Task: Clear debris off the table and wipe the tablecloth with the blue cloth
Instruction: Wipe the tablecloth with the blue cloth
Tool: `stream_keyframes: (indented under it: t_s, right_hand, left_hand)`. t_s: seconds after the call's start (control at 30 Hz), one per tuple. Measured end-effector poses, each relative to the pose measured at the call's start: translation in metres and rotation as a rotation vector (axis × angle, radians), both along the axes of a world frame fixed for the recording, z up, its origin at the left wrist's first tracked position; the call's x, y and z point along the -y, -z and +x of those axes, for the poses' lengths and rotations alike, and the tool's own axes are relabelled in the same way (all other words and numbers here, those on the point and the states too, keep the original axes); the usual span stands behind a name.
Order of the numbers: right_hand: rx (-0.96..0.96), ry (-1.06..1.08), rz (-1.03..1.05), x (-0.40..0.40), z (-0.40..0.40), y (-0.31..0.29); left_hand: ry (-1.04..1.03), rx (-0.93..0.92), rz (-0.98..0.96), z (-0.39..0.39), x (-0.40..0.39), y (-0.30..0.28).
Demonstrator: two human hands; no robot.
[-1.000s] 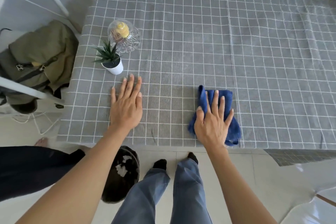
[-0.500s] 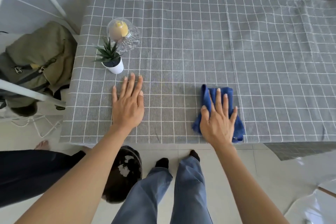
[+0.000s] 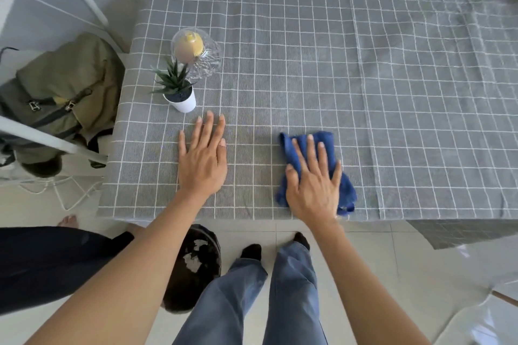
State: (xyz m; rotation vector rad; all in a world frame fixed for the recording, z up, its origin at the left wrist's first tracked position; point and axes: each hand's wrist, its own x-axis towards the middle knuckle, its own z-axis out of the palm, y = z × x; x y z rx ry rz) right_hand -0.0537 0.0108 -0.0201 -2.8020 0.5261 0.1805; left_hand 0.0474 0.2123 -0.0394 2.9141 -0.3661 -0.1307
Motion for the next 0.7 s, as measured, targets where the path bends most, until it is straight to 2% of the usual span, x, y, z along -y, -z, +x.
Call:
stream_keyframes:
  t_s: [0.1,0.2,0.43,0.53,0.6,0.7]
  right_hand:
    - [-0.027,0.193,0.037,0.017,0.005,-0.002]
    - [-0.022,0.224,0.071,0.008,0.012,-0.006]
    - [0.008,-0.136,0.1,-0.075,0.022,-0.007]
    - [0.007,-0.162,0.072,-0.067,0.022,-0.004]
    - [0.008,-0.106,0.035,-0.046,0.023,-0.002]
    - [-0.012,0.093,0.043,-0.015,0.035,-0.004]
  left_hand:
    - [0.045,-0.012,-0.019,0.002,-0.007,-0.002]
    - [0.048,-0.005,-0.024,0.0,-0.027,-0.001]
    - [-0.004,0.028,-0.027,-0.002,-0.032,-0.002]
    - [-0.015,0.028,-0.024,-0.002,-0.034,-0.002]
    - [-0.019,0.019,-0.017,-0.002,-0.033,-0.002]
    - [-0.02,0.01,-0.015,-0.001,-0.034,-0.002]
